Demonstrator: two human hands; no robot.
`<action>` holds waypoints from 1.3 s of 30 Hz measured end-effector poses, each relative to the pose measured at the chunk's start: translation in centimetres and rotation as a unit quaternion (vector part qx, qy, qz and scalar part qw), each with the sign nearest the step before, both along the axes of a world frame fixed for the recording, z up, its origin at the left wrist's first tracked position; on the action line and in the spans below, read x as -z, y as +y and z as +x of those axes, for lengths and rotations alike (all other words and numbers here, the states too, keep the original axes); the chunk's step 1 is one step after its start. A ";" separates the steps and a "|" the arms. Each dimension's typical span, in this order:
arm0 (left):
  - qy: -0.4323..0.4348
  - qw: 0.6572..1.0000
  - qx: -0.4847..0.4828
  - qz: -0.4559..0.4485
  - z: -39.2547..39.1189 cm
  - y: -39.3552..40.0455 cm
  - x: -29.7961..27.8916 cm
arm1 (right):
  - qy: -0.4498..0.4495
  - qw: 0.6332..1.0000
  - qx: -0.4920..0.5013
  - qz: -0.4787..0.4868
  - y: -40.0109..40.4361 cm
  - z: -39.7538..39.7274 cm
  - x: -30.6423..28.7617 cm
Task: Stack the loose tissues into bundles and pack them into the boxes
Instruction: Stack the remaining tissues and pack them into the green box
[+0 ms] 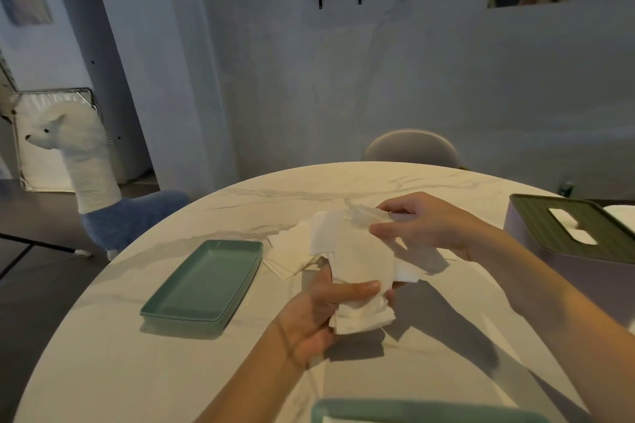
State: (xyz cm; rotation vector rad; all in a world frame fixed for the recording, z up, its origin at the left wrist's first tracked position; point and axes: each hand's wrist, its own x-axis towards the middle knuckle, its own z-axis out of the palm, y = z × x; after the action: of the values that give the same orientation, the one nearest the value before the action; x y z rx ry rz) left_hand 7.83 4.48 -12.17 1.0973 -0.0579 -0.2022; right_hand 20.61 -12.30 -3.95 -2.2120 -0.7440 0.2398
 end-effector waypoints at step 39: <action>0.050 0.977 -0.147 -0.146 1.3 0.6 0.3 | -0.082 0.995 0.053 0.018 -2.2 0.9 -1.8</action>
State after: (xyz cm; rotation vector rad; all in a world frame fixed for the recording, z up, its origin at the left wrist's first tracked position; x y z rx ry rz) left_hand 9.08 5.09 -12.49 0.7894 0.1603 0.0195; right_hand 21.54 -14.51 -2.20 -2.2478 -0.7099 -0.0094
